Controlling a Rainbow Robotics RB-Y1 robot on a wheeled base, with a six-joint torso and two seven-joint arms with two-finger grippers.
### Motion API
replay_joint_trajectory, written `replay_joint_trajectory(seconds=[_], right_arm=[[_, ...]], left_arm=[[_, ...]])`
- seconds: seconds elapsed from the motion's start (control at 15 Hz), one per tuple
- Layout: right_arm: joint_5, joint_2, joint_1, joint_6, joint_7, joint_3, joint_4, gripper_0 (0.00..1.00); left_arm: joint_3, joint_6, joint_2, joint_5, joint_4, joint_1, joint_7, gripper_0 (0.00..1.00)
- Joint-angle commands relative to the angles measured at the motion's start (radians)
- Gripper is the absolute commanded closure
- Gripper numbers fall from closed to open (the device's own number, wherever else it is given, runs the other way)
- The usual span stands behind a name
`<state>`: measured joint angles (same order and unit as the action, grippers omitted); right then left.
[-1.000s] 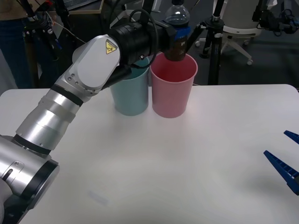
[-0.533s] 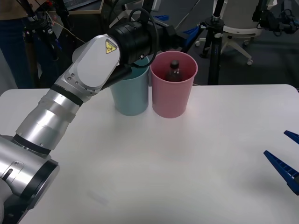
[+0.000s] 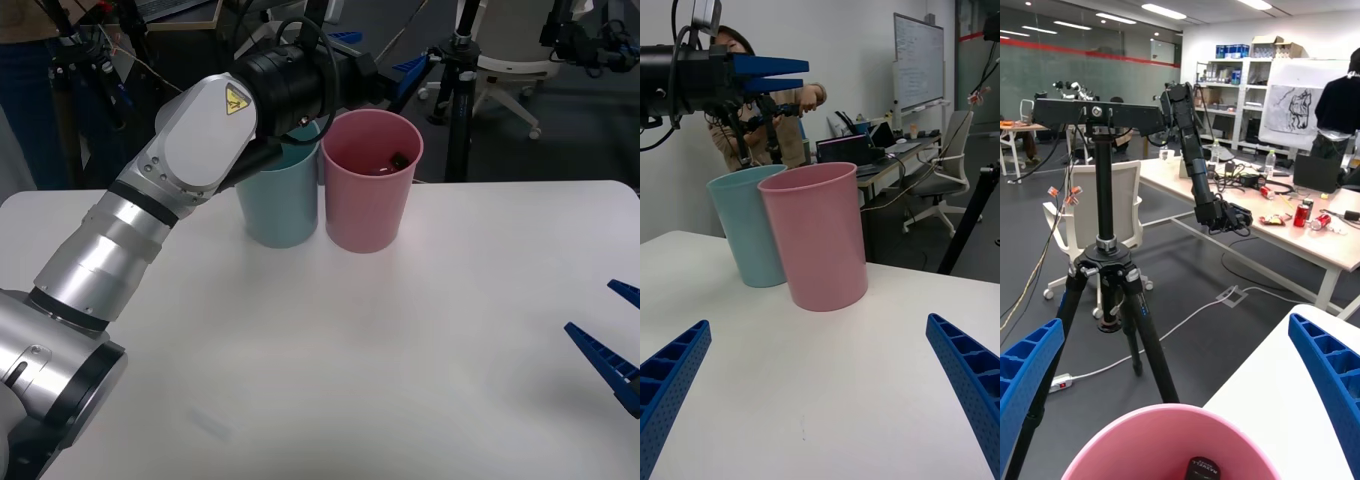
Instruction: Grasp the object on the table and drop it into the matching bin: aluminum can to the light blue bin, PET bottle to the pink bin.
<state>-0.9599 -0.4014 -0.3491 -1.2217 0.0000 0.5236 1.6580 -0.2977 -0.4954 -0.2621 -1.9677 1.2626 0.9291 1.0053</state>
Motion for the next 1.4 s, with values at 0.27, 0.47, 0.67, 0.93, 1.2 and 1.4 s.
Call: replay_joint_trajectory(seconds=[0.27,0.47,0.67,0.93,1.2,1.4], right_arm=[[0.0,0.0,0.0,0.0,0.0,0.0,0.0,0.0],[0.0,0.0,0.0,0.0,0.0,0.0,0.0,0.0],[0.0,0.0,0.0,0.0,0.0,0.0,0.0,0.0],[0.0,0.0,0.0,0.0,0.0,0.0,0.0,0.0],[0.0,0.0,0.0,0.0,0.0,0.0,0.0,0.0],[0.0,0.0,0.0,0.0,0.0,0.0,0.0,0.0]], left_arm=[[0.0,0.0,-0.011,0.026,0.001,-0.001,-0.024,0.0],[0.0,-0.006,-0.023,0.039,0.011,-0.001,-0.03,0.0],[0.002,-0.083,-0.078,0.112,0.052,-0.003,-0.048,0.0],[0.002,-0.149,-0.177,0.319,0.072,-0.004,-0.162,0.0],[0.0,-0.216,-0.278,0.552,0.072,-0.015,-0.306,0.0],[0.0,-0.221,-0.348,0.687,0.126,-0.067,-0.375,0.0]])
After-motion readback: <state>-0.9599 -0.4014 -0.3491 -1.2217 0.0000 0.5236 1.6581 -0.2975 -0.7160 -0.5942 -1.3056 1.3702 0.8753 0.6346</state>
